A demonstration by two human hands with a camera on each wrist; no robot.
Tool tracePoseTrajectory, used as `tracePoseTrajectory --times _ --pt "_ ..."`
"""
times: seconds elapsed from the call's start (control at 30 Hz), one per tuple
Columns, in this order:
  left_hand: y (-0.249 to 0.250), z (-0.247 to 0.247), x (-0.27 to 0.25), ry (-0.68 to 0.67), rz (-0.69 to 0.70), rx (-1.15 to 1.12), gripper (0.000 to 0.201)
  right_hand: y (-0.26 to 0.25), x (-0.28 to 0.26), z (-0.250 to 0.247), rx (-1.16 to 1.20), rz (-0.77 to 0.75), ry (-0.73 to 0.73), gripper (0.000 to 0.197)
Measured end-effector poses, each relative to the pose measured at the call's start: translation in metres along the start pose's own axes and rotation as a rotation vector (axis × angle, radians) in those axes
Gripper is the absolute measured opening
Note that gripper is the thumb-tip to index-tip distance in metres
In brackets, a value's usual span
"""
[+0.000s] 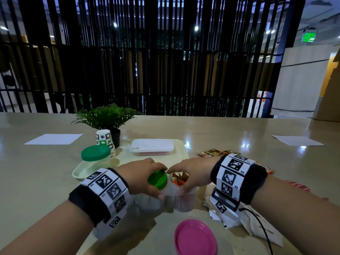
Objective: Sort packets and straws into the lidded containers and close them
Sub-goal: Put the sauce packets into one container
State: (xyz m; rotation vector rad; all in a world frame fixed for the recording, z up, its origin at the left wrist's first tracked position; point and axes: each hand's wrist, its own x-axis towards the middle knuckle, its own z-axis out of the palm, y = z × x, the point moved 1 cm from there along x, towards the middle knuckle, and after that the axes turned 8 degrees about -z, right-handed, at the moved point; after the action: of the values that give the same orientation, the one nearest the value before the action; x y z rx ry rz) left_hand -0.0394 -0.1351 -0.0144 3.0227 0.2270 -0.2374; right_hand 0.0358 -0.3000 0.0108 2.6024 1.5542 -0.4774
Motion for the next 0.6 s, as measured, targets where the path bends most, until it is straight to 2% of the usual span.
tracePoseTrajectory --times 0.23,0.37,0.5,0.6 --pt "0.008 -0.002 -0.004 0.023 -0.050 0.179 0.086 -0.001 0.001 0.001 -0.018 0.005 0.007 0.074" --pt "0.014 -0.002 -0.004 0.098 -0.098 0.252 0.082 -0.001 0.001 0.002 -0.017 0.000 0.017 0.075" --pt "0.016 -0.009 -0.005 -0.027 -0.046 0.190 0.083 0.001 0.000 0.002 0.005 -0.008 0.022 0.074" --pt "0.017 -0.016 -0.005 -0.062 -0.030 0.212 0.075 0.001 -0.001 0.002 0.018 -0.012 0.019 0.073"
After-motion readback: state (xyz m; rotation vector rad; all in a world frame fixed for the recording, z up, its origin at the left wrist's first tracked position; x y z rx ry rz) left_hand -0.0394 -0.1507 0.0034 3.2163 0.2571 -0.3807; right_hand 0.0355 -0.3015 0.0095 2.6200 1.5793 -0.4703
